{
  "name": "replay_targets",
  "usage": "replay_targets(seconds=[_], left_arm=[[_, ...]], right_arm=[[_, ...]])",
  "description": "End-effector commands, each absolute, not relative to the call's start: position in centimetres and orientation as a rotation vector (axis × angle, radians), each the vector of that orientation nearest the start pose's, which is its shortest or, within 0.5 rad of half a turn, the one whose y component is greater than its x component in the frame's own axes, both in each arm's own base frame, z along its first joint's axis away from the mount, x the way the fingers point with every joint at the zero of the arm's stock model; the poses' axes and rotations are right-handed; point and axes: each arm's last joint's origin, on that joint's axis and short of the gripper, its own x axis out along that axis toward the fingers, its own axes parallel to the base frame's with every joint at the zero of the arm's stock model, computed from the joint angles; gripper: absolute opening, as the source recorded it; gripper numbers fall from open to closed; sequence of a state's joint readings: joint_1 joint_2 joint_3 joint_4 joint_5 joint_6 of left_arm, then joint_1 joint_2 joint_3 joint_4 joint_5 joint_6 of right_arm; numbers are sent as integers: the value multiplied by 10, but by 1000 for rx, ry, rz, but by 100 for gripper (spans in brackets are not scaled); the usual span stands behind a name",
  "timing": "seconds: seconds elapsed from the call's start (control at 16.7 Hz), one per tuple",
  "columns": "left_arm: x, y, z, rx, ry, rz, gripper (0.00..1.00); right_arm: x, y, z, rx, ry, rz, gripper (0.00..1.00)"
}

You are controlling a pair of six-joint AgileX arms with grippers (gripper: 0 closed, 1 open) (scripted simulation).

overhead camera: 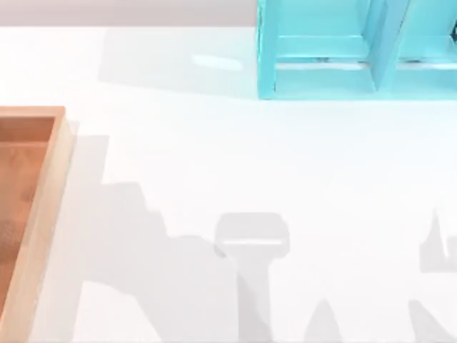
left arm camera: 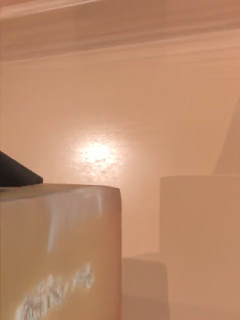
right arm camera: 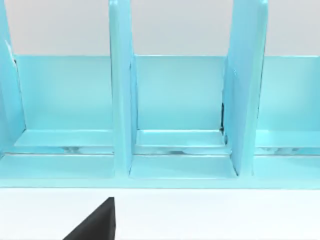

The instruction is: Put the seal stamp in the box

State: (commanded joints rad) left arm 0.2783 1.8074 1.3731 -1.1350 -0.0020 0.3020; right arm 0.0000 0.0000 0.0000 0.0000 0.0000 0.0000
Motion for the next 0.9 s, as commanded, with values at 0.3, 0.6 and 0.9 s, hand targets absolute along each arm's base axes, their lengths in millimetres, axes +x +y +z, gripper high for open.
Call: replay_targets(seconds=[0.3, 0.6, 0.9], left_arm=[[322, 95, 209, 18, 1570, -14, 68], [322, 95, 209, 18, 1570, -14, 100], [322, 95, 209, 18, 1570, -14, 100]], right_arm=[[106, -1, 160, 0, 0, 0, 100], [106, -1, 160, 0, 0, 0, 100], [106, -1, 160, 0, 0, 0, 100]])
